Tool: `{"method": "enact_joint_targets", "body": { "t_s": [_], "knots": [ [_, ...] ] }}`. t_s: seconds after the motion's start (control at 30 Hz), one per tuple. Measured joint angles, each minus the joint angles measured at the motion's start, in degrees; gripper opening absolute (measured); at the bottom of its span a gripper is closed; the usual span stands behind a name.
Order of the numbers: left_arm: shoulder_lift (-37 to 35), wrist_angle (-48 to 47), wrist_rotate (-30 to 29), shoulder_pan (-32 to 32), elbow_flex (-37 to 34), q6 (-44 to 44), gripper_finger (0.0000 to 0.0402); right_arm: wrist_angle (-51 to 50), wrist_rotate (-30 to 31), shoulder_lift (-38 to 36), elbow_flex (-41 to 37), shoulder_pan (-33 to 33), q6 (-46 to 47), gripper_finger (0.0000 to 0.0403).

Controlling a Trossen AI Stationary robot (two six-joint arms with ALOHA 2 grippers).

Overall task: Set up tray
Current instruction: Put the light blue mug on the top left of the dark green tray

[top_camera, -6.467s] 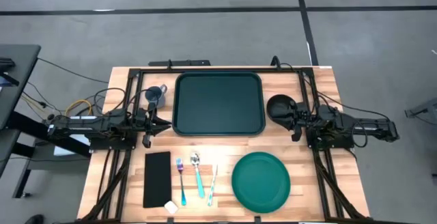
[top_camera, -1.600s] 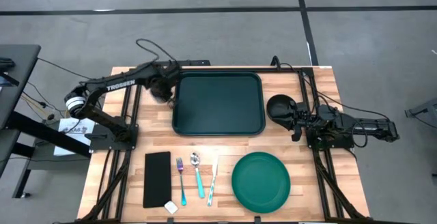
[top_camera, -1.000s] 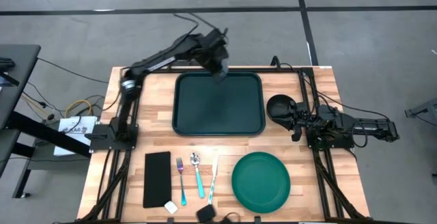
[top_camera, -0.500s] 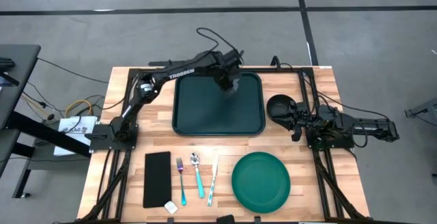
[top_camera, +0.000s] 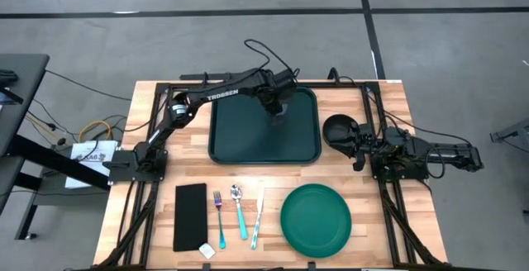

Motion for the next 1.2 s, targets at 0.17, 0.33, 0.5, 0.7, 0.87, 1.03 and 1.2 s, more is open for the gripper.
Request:
{"method": "enact_joint_targets", "body": {
  "t_s": [0.17, 0.33, 0.5, 0.7, 0.87, 1.03, 1.2],
  "knots": [
    [0.0, -1.7, 0.1, -0.1, 0.0, -2.7, 0.0, 0.0, 0.2, 0.0, 0.0, 0.0, 0.0, 0.0059],
    [0.0, -2.2, 0.1, 0.0, 0.0, -4.9, 0.0, 0.3, 0.4, 0.0, 0.0, -0.9, 0.9, 0.0059],
    [0.0, -2.8, 1.5, -0.1, 1.3, -6.9, 0.0, 7.1, 2.9, 0.0, -0.2, -0.9, 12.2, 0.0059],
    [0.0, -2.7, 2.7, -0.1, 6.2, -9.5, 0.0, 15.0, 13.8, 0.0, -0.1, -0.9, 25.2, 0.0059],
    [-1.3, -1.7, 5.1, -0.2, 7.1, -12.0, 0.0, 14.0, 16.4, 0.9, -0.1, -0.9, 17.9, 0.0059],
    [-2.0, -4.4, 5.6, -1.6, 7.1, -11.5, 0.0, 14.1, 15.4, 5.1, 1.7, -1.0, 10.5, 0.0059],
    [-2.2, -6.6, 7.2, -3.7, 7.1, -11.3, 0.0, 14.1, 15.4, 14.8, 9.0, -1.4, -1.8, 0.0059]
  ]
}}
